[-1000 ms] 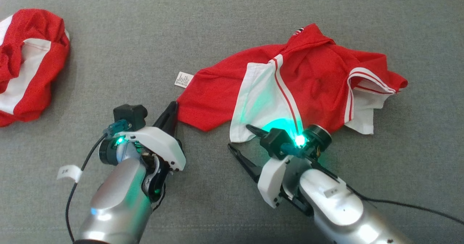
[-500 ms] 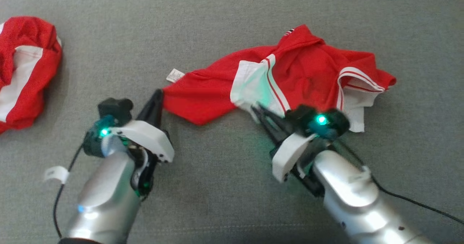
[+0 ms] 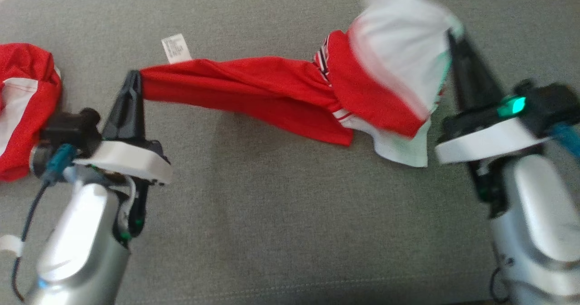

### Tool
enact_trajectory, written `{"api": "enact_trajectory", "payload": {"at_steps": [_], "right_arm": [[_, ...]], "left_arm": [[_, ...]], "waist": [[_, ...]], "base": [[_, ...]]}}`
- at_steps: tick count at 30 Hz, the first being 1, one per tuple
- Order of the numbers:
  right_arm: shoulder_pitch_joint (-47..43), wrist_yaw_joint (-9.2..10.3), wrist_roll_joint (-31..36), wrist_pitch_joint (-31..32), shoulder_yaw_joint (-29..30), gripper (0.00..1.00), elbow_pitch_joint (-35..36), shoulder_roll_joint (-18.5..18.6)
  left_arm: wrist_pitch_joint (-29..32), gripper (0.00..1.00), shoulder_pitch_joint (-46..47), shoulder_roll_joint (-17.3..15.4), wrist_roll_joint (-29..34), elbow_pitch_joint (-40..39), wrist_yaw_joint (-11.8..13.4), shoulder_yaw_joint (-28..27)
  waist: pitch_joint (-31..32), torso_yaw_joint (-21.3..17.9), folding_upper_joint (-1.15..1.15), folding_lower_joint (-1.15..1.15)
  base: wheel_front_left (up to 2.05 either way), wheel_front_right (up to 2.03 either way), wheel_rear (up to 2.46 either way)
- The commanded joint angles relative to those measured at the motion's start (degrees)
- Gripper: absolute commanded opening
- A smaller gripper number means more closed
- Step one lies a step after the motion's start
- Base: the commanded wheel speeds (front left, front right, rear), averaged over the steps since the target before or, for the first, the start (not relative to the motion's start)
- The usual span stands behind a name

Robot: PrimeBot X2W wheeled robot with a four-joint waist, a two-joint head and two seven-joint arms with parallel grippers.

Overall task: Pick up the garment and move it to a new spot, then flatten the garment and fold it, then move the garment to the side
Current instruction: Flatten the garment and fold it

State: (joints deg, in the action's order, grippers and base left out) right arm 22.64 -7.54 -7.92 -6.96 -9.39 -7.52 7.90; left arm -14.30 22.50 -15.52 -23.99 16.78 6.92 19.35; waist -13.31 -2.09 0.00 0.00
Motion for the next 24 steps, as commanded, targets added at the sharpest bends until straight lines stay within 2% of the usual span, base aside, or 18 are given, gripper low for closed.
{"api": "enact_trajectory", "payload": {"at_steps": [1,6,12,18,24], "right_arm": [[1.11,0.05,0.68,0.49,0.53,0.0,3.73,0.31],[3.58,0.05,2.07,3.42,8.14,0.0,11.54,2.23],[6.47,0.05,2.34,6.5,13.29,0.0,17.49,4.83],[10.14,0.05,1.58,8.48,15.94,0.0,20.04,7.57],[10.96,0.05,0.95,9.44,16.57,0.0,20.56,8.37]], "left_arm": [[-0.69,0.0,1.68,-2.8,0.77,-3.2,0.7,-2.98],[0.46,0.0,2.88,-6.26,2.7,-10.97,2.34,-4.31],[2.66,0.0,4.31,-9.19,4.11,-18.81,3.63,-5.54],[4.41,0.0,5.86,-11.43,5.48,-25.24,4.43,-6.33],[5.8,0.0,5.3,-12.04,5.82,-28.49,5.1,-6.28]], "waist": [[0.22,-0.11,0.0,0.0],[1.4,0.11,0.0,0.0],[2.99,0.46,0.0,0.0],[4.27,0.68,0.0,0.0],[5.04,0.75,0.0,0.0]], "base": [[0.0,0.0,0.0],[0.0,0.0,0.0],[0.0,0.0,0.0],[0.0,0.0,0.0],[0.0,0.0,0.0]]}}
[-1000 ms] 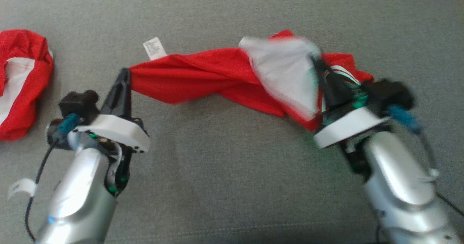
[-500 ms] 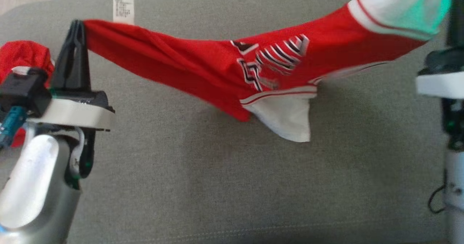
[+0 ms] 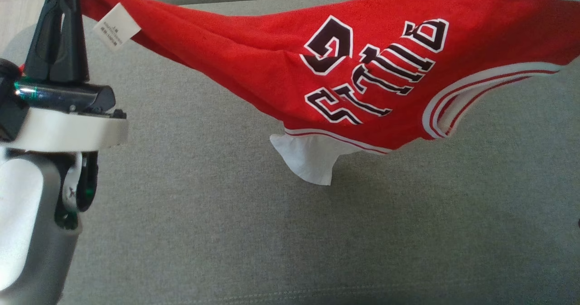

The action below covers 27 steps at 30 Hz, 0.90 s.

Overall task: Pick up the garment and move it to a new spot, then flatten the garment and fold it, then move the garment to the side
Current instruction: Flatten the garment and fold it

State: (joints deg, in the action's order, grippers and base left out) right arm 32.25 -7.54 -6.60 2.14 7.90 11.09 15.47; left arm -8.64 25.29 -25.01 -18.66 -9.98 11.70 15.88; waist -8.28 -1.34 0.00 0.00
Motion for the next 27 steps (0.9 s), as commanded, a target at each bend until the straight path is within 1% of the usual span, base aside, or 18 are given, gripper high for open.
{"api": "enact_trajectory", "payload": {"at_steps": [1,10,15,17,20,23,27], "right_arm": [[1.28,0.05,-0.46,0.38,-0.71,0.0,1.95,0.81],[-0.08,0.05,-1.11,0.84,-0.44,0.0,1.61,0.54],[0.78,0.05,-2.16,2.11,-1.97,0.0,-0.18,1.15],[1.87,0.05,-2.92,2.63,-3.14,0.0,-2.65,1.81],[3.98,0.05,-4.25,3.25,-5.0,0.0,-8.5,2.71],[6.01,0.05,-4.83,3.43,-7.77,0.0,-15.75,3.3],[8.31,0.05,-5.73,2.87,-12.23,0.0,-25.17,2.74]], "left_arm": [[0.31,0.0,2.28,-2.56,0.5,-2.11,0.42,-2.71],[1.34,0.0,0.65,-2.66,0.14,-4.52,0.61,-1.71],[2.54,0.0,0.97,-2.25,-0.34,-4.62,-0.01,-0.31],[2.86,0.0,1.43,-1.74,-0.72,-3.41,-0.64,0.67],[3.1,0.0,2.31,-0.43,-1.62,0.28,-1.72,2.28],[2.63,0.0,3.41,1.29,-2.71,5.78,-2.99,3.77],[1.97,0.0,5.11,3.76,-4.36,14.29,-4.92,5.47]], "waist": [[0.11,-0.01,0.0,0.0],[-0.1,-0.2,0.0,0.0],[-2.21,-0.29,0.0,0.0],[-3.58,-0.18,0.0,0.0],[-5.87,0.27,0.0,0.0],[-8.02,1.05,0.0,0.0],[-10.74,1.93,0.0,0.0]], "base": [[0.0,0.0,0.0],[0.0,0.0,0.0],[0.0,0.0,0.0],[0.0,0.0,0.0],[0.0,0.0,0.0],[0.0,0.0,0.0],[0.0,0.0,0.0]]}}
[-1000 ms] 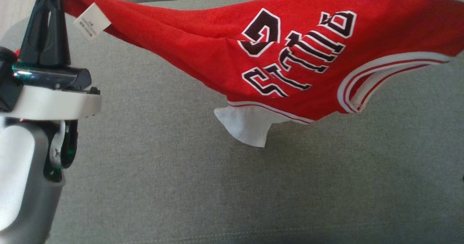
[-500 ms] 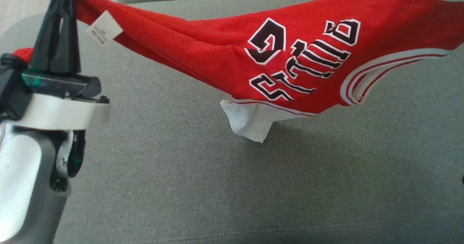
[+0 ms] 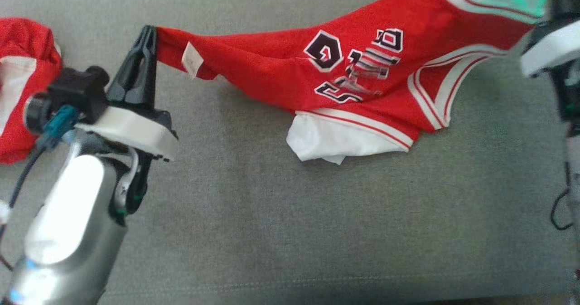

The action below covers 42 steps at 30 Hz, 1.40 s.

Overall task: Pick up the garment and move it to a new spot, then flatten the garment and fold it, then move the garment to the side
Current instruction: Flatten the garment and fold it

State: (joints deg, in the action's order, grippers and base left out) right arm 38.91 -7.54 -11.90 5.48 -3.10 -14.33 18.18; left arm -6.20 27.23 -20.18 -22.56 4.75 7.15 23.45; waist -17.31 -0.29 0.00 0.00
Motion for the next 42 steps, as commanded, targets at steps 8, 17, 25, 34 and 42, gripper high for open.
{"api": "enact_trajectory", "payload": {"at_steps": [8,17,25,34,42], "right_arm": [[3.73,0.05,-2.24,-4.36,-6.81,0.0,-17.21,-1.49],[2.78,0.05,-3.75,-10.5,-7.68,1.0,-23.57,-3.68],[-5.26,0.05,-3.05,-15.44,-6.19,1.0,-13.3,-6.04],[-19.25,0.05,2.49,-14.14,-1.4,1.0,3.53,-10.34],[-31.39,0.05,4.53,-10.42,-0.91,1.0,13.46,-13.55]], "left_arm": [[-3.36,0.19,5.86,3.78,-3.39,14.93,-4.36,0.25],[-7.47,1.0,2.36,6.28,-5.73,20.4,-4.5,-1.25],[-8.76,1.0,-7.09,7.16,-4.51,9.78,-0.74,-7.72],[-8.78,1.0,-17.7,9.19,2.37,-4.32,2.12,-12.45],[-8.79,1.0,-24.38,9.58,5.19,-5.73,2.6,-12.11]], "waist": [[-4.31,2.15,0.0,0.0],[-2.76,1.34,0.0,0.0],[-0.29,0.11,0.0,0.0],[3.88,-0.4,0.0,0.0],[7.71,-0.66,0.0,0.0]], "base": [[0.0,0.0,0.0],[0.0,0.0,0.0],[0.0,0.0,0.0],[0.0,0.0,0.0],[0.0,0.0,0.0]]}}
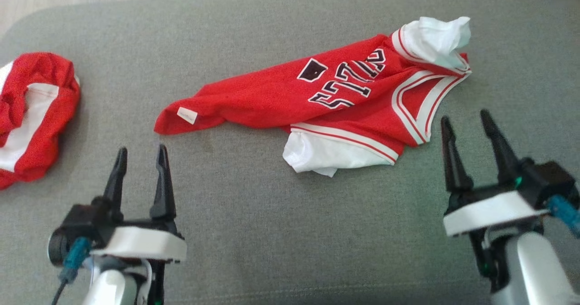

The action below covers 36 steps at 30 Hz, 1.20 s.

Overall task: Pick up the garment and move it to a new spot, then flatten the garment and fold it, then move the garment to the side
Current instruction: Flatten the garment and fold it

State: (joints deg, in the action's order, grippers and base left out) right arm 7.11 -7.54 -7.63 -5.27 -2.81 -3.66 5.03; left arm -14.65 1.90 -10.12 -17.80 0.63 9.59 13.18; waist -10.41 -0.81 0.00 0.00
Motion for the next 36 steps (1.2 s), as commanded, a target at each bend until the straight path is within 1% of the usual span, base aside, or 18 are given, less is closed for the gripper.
{"api": "enact_trajectory", "payload": {"at_steps": [1,9,20,30,33,36], "right_arm": [[-0.72,0.05,0.25,0.9,-1.41,1.0,3.48,-0.63],[-6.15,0.05,0.37,3.2,-2.57,1.0,7.19,-1.65],[-7.59,0.05,0.39,4.18,-2.86,1.0,9.11,-2.01],[-7.54,0.05,0.15,4.6,-3.15,1.0,9.06,-2.11],[-7.08,0.05,0.3,5.62,-4.71,1.0,8.08,-2.11],[-6.68,0.05,0.03,7.29,-7.51,1.0,5.91,-1.68]], "left_arm": [[-0.34,1.0,0.43,-0.53,0.57,-1.37,0.16,-1.71],[-0.25,1.0,-2.15,-0.8,0.99,-0.1,0.26,-0.72],[0.43,1.0,-2.68,-1.47,1.43,-0.87,0.77,-0.04],[0.57,1.0,-2.4,-1.65,1.16,-1.16,1.06,0.32],[0.63,1.0,-2.21,-1.64,1.18,-1.4,1.23,0.47],[0.63,1.0,-1.33,-1.63,1.22,-1.41,0.99,0.79]], "waist": [[1.2,-0.19,0.0,0.0],[3.95,-0.35,0.0,0.0],[4.47,-0.46,0.0,0.0],[4.19,-0.26,0.0,0.0],[3.82,-0.09,0.0,0.0],[2.93,0.59,0.0,0.0]], "base": [[0.0,0.0,0.0],[0.0,0.0,0.0],[0.0,0.0,0.0],[0.0,0.0,0.0],[0.0,0.0,0.0],[0.0,0.0,0.0]]}}
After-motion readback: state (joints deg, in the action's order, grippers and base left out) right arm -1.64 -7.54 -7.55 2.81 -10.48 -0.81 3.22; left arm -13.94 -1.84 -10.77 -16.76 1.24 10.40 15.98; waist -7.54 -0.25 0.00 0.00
